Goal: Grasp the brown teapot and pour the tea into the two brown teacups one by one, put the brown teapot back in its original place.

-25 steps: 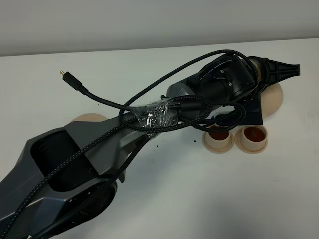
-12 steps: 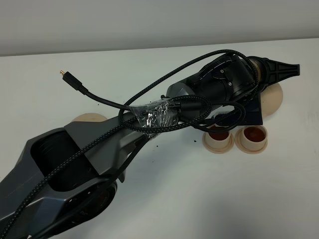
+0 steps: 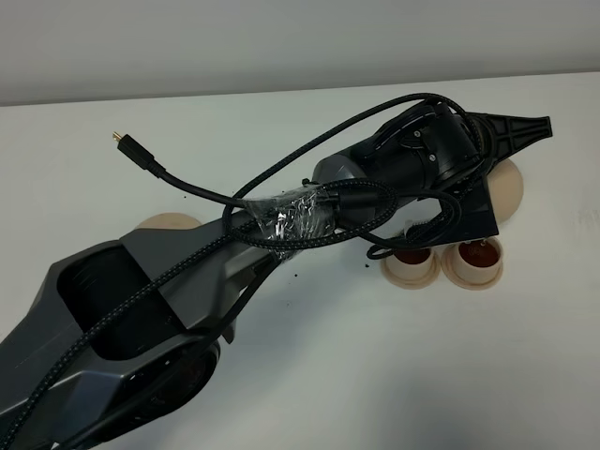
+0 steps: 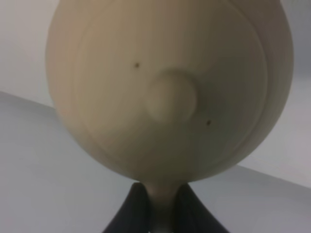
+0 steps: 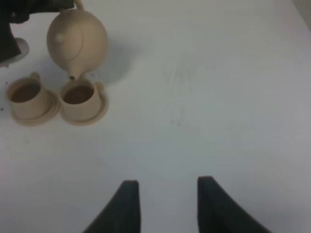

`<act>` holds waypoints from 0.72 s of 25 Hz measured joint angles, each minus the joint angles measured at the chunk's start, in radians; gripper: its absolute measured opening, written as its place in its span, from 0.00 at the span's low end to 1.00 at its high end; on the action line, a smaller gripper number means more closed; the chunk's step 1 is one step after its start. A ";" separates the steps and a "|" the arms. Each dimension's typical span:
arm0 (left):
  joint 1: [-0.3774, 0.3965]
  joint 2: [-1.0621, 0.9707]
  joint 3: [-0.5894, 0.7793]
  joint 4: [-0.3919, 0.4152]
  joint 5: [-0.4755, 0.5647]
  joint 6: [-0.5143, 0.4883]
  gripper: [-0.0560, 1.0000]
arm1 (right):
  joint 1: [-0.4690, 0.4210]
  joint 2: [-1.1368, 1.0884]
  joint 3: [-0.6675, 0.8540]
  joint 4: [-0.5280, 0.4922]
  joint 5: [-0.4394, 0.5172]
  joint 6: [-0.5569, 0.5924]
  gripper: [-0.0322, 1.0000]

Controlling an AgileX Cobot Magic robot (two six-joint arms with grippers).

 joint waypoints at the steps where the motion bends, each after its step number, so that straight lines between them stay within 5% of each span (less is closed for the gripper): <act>1: 0.000 0.000 0.000 0.000 0.000 -0.018 0.20 | 0.000 0.000 0.000 0.000 0.000 0.000 0.33; 11: 0.010 -0.036 0.000 0.001 0.084 -0.275 0.20 | 0.000 0.000 0.000 0.000 0.000 0.000 0.33; 18: 0.010 -0.090 -0.007 -0.056 0.277 -0.485 0.20 | 0.000 0.000 0.000 0.000 0.000 0.000 0.33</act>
